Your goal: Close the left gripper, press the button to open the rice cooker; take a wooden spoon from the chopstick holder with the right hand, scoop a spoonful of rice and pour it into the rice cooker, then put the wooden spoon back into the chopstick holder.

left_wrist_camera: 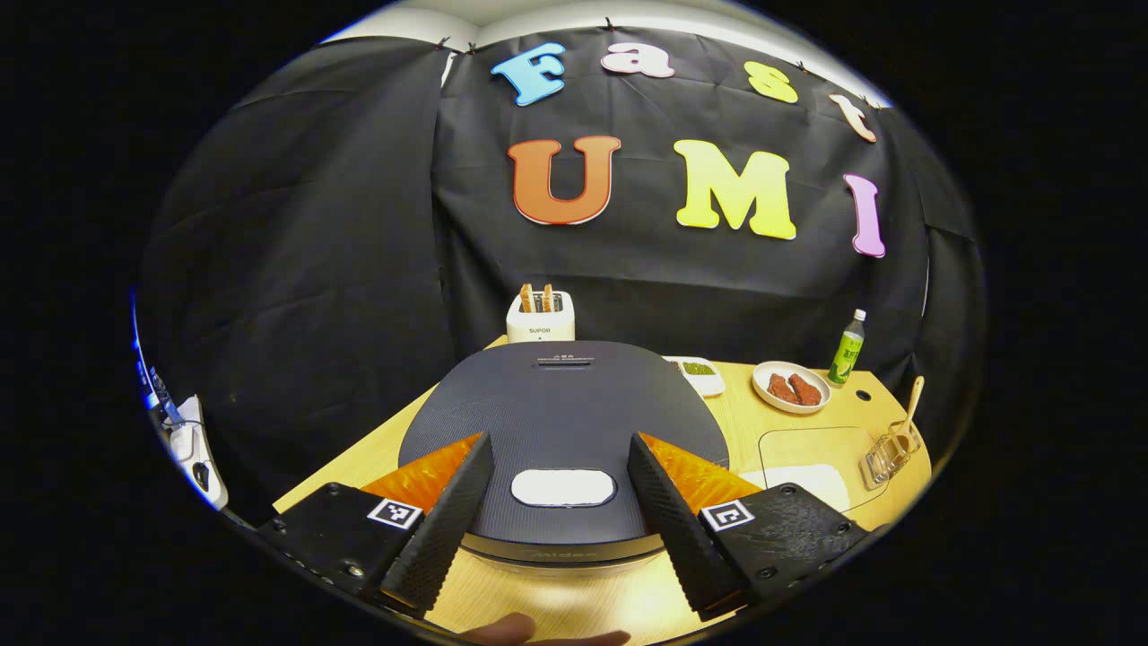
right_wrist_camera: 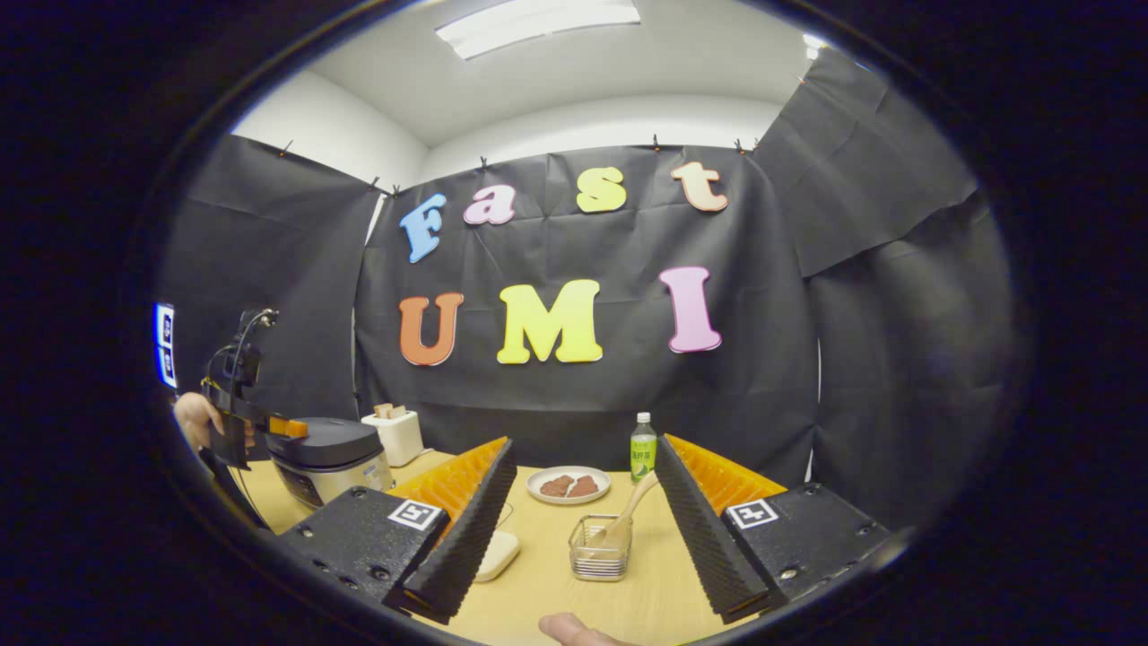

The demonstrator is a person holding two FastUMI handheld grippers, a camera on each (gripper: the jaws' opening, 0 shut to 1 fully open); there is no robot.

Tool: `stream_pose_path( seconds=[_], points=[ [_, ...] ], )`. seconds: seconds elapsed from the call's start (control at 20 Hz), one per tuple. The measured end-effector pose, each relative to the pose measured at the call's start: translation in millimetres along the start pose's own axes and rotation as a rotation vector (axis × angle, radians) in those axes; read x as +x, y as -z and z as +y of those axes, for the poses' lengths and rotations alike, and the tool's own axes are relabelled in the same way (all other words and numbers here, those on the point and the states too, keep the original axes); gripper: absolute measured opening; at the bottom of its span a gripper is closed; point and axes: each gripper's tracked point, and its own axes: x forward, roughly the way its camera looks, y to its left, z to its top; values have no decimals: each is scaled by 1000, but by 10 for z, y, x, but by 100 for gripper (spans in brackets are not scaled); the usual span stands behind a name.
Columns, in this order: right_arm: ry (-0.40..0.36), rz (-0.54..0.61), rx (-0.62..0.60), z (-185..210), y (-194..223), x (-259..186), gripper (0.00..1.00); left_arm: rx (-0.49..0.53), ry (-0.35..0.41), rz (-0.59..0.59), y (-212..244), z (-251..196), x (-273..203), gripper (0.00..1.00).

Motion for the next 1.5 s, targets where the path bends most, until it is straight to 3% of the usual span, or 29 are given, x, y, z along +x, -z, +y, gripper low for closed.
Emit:
stream_pose_path(
  seconds=[0.15,0.45,0.65,0.75,1.0,1.5],
  points=[
    [-26,-18,59,38,-135,-11,100,-3,-14,-104,-22,1,-16,98],
    [6,-22,5,28,-256,-39,100,5,-7,-307,-22,-16,-42,98],
    [12,-31,-15,62,-358,-108,100,11,26,-271,16,-44,2,97],
    [21,-30,-14,66,-396,-137,100,3,0,-246,84,-39,32,97],
    [-40,16,43,256,-571,-181,100,5,4,-294,52,-59,20,98],
    [58,60,15,90,-543,-325,100,-109,72,-193,-222,-165,-380,95]
  ],
)
